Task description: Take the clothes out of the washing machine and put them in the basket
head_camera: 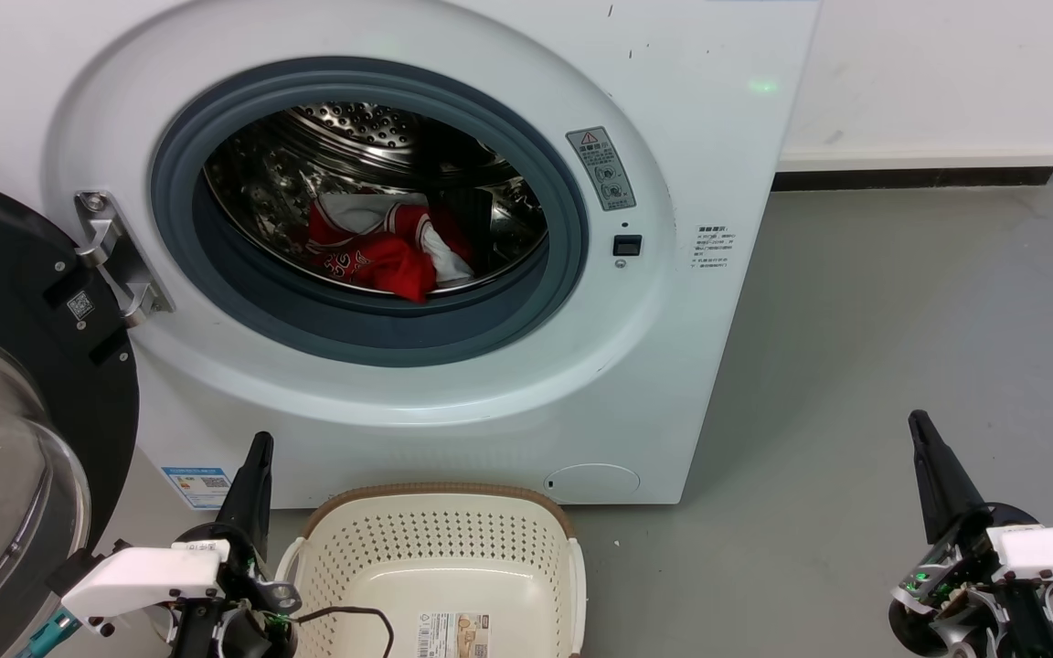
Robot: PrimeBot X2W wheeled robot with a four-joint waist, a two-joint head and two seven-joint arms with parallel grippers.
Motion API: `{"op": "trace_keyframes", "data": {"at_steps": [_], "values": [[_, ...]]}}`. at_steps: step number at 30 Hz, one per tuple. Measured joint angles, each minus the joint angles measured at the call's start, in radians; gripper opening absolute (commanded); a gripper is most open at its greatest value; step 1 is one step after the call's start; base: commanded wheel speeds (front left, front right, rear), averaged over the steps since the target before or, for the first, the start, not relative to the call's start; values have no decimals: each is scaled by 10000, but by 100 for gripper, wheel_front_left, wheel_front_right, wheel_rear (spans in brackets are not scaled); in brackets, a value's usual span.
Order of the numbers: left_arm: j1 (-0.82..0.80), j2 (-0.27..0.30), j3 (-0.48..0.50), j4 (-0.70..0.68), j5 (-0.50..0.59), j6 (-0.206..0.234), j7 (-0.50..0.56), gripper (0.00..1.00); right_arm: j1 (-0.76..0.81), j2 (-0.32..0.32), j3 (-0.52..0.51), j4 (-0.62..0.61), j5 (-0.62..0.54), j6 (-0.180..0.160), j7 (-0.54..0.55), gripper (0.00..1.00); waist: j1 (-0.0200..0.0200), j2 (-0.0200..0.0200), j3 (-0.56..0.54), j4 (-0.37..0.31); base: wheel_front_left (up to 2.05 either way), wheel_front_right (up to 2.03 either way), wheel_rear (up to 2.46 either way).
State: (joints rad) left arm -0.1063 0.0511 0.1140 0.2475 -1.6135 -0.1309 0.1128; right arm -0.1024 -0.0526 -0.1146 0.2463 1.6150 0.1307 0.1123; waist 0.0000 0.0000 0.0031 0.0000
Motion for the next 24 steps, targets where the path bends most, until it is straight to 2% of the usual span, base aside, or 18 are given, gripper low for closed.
{"op": "trace_keyframes", "data": {"at_steps": [24], "values": [[0,0,0,0,0,0,0,0,-1,0,2,0,0,0,0,0,0,0,0,0,0,0,0]]}}
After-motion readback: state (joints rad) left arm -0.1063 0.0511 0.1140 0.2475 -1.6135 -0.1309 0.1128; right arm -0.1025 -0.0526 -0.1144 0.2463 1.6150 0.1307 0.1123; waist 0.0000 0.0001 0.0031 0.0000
